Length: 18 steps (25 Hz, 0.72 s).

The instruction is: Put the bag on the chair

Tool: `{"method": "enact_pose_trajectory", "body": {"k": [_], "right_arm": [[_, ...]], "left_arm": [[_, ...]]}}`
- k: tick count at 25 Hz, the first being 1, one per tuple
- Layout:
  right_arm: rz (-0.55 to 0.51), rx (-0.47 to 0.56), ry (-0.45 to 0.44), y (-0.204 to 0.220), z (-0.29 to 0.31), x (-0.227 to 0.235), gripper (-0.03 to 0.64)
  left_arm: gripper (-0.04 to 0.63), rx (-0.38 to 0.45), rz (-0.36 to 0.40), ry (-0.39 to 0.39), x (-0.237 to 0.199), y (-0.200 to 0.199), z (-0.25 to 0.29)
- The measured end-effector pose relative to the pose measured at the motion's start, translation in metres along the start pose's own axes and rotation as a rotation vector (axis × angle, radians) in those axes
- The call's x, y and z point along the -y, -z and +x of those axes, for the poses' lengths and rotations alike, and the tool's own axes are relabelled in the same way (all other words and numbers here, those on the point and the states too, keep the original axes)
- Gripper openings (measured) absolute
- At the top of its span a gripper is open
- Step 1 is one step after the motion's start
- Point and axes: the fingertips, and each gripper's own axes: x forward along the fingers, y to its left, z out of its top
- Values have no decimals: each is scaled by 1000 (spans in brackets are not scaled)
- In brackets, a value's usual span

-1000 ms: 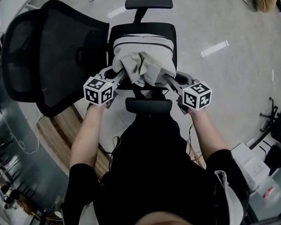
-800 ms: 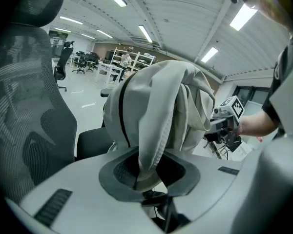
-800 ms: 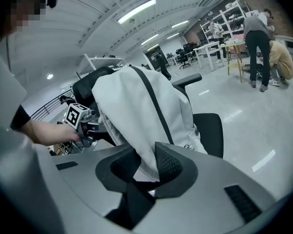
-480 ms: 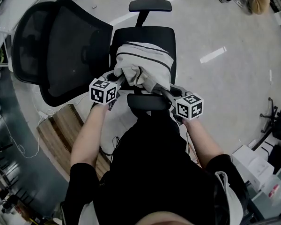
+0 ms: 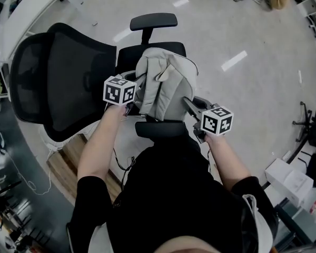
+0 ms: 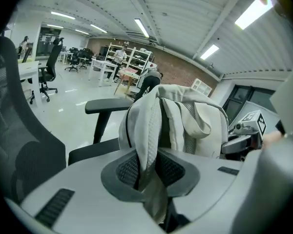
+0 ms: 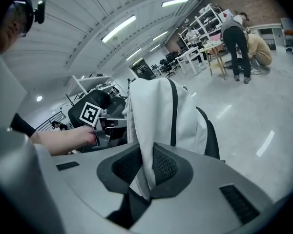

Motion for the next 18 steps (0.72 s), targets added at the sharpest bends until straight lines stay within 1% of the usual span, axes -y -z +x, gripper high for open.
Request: {"method": "enact_pose_trajectory", "body": {"k": [3,6,8,9,10,11,13,14,16,17,18], "right_arm": [[-1,29,-2,-22,-2,-1,63],[-42,40,-20,-34,4,-15,63],[-88,-13,-48,-23,20,-25,63],[-112,-59,-60,-11,32,-28,64],[-133,-106,-74,4,45,-30,64],[-146,-145,-100,18,59,-34,64],[-156,-192,-195,37,88,-56,64],[-173,-215,-241,43,103,-72,66],[-234,-268,-292,56,133,-101,79],[-244,-289,-305,63,145,-111,88],[-236,-305,-316,69,155,-119,92]], "left_arm": [[74,3,18,25,-2,-28,15],[79,23,55,37,-11,-54,18],[96,23,85,28,-25,-58,15],[108,10,94,7,-35,-52,13],[125,-12,92,-31,-47,-40,9],[142,-35,76,-79,-61,-25,4],[153,-44,-1,-172,-90,5,-16],[157,-26,-55,-211,-105,17,-29],[154,36,-169,-288,-133,33,-59],[117,74,-226,-320,-141,40,-76],[115,116,-276,-346,-142,46,-94]]}}
